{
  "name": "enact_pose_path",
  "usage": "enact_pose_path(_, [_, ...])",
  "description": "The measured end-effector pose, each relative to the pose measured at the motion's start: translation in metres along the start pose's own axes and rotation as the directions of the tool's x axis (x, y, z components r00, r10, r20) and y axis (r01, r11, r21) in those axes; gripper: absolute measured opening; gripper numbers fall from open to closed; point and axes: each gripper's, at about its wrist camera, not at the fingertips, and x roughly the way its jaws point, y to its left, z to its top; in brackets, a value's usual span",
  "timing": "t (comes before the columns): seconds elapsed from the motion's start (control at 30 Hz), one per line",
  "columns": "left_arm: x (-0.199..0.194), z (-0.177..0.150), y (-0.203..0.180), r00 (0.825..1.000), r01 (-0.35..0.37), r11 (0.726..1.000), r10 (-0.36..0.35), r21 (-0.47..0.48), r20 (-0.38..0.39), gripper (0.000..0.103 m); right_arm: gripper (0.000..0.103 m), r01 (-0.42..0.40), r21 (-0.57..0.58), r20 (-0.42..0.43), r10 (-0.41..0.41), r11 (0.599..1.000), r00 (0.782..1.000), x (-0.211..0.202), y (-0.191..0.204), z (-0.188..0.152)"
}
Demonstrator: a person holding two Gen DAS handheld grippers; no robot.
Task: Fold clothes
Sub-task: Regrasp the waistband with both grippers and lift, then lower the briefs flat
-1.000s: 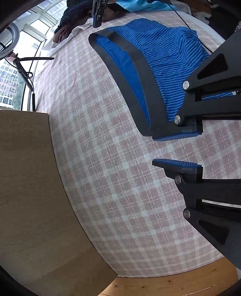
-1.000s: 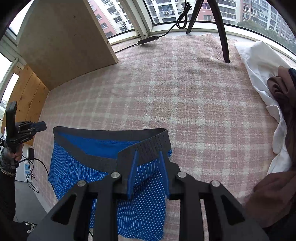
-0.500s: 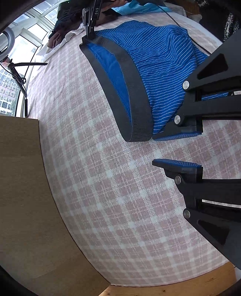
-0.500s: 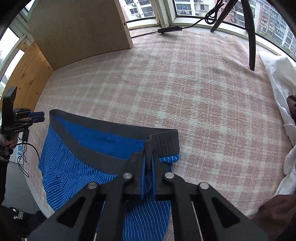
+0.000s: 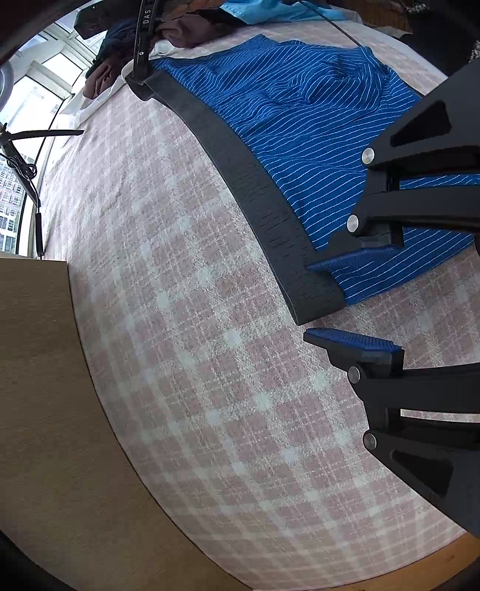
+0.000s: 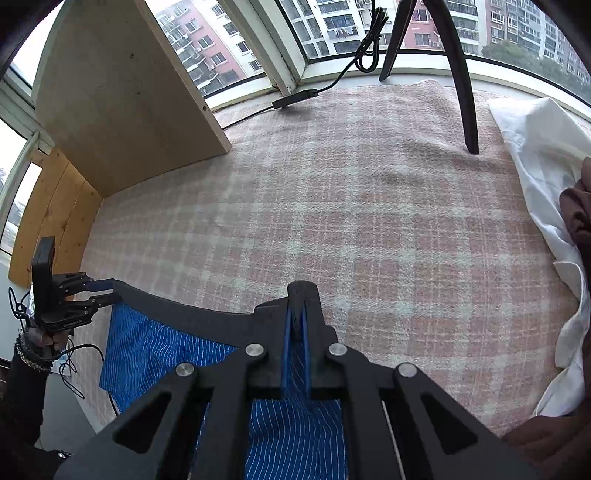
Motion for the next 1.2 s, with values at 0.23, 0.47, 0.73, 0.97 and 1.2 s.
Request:
enact_pose_path(0.23, [0.000,-0.001,-0.007,0.999,0.005,1.000,-0.005,-0.006,0.034,0.015,0.032,-0.018,0.002,-0.056,0.018,1.000,0.998,0.002,-0.017,0.001])
enact_pose_path(0.47, [0.000,-0.004,-0.008,0.998,0.021,0.999,-0.018,-0.038,0.062,0.010,0.047,-0.094,0.055,-0.065,0.098,0.994,0.993,0.012,-0.035,0.003])
enact_pose_path(0.73, [-0.006,-0.007,-0.014,0.993,0.030,0.997,-0.023,-0.068,0.113,0.004,0.008,-0.208,0.004,0.021,0.208,0.978,0.978,-0.030,-0.013,-0.007])
enact_pose_path(0.97, [-0.132,-0.030,-0.012,0.936,-0.017,0.998,0.039,-0.064,0.349,0.004,0.007,-0.335,-0.052,0.190,0.339,0.941,0.922,-0.107,0.012,-0.020])
enact_pose_path(1.2, [-0.273,-0.054,-0.026,0.777,-0.099,0.995,0.096,-0.029,0.622,0.004,0.007,-0.283,-0.178,0.330,0.328,0.942,0.885,-0.183,0.066,-0.040])
